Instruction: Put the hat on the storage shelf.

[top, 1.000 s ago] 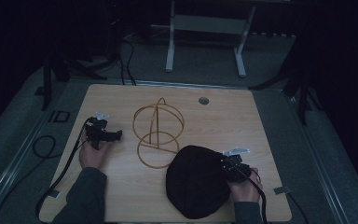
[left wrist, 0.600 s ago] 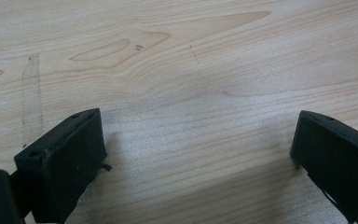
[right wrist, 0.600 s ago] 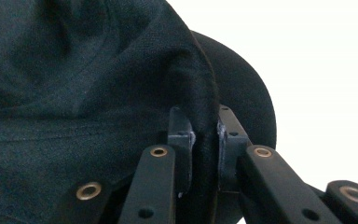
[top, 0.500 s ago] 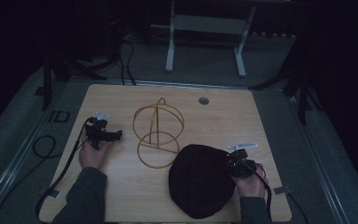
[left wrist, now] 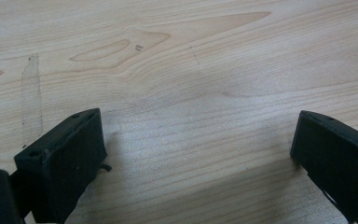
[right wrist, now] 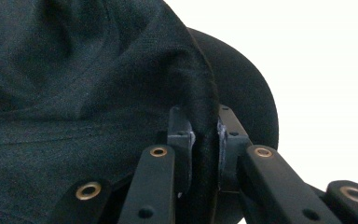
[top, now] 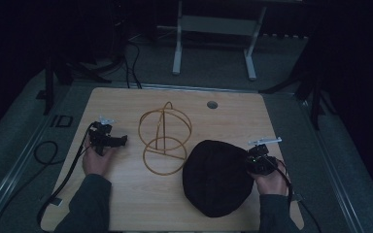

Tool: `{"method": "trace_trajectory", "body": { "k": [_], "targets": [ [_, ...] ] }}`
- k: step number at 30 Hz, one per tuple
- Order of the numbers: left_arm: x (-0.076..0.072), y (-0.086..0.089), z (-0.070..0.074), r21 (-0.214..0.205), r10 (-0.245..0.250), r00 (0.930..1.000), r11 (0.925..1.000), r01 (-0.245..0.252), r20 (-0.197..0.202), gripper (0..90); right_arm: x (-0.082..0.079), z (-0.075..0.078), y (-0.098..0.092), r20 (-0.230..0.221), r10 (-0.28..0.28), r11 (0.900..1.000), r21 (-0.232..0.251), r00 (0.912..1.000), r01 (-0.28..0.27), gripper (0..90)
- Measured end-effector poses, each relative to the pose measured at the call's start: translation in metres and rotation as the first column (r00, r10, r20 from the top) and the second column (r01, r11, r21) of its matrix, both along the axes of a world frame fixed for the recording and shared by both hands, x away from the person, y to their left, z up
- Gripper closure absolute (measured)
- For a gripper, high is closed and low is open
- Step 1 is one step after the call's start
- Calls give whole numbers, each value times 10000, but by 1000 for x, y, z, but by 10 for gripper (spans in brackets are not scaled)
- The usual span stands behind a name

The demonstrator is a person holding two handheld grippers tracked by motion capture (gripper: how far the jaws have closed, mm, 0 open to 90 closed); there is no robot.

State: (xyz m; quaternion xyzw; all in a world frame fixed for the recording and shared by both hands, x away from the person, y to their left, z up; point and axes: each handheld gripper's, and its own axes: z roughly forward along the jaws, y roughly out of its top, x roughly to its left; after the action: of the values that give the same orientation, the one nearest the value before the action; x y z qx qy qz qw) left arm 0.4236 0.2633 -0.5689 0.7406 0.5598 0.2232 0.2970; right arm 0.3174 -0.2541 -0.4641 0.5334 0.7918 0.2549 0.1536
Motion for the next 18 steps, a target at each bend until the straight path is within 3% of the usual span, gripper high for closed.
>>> {"method": "trace_trajectory", "body": {
  "k": [18],
  "targets": [
    [0,0,0,4,4,10000,10000,-4,-6,26,26,35,-25,234,-196,9997,124,9995,193,799]
  ]
}}
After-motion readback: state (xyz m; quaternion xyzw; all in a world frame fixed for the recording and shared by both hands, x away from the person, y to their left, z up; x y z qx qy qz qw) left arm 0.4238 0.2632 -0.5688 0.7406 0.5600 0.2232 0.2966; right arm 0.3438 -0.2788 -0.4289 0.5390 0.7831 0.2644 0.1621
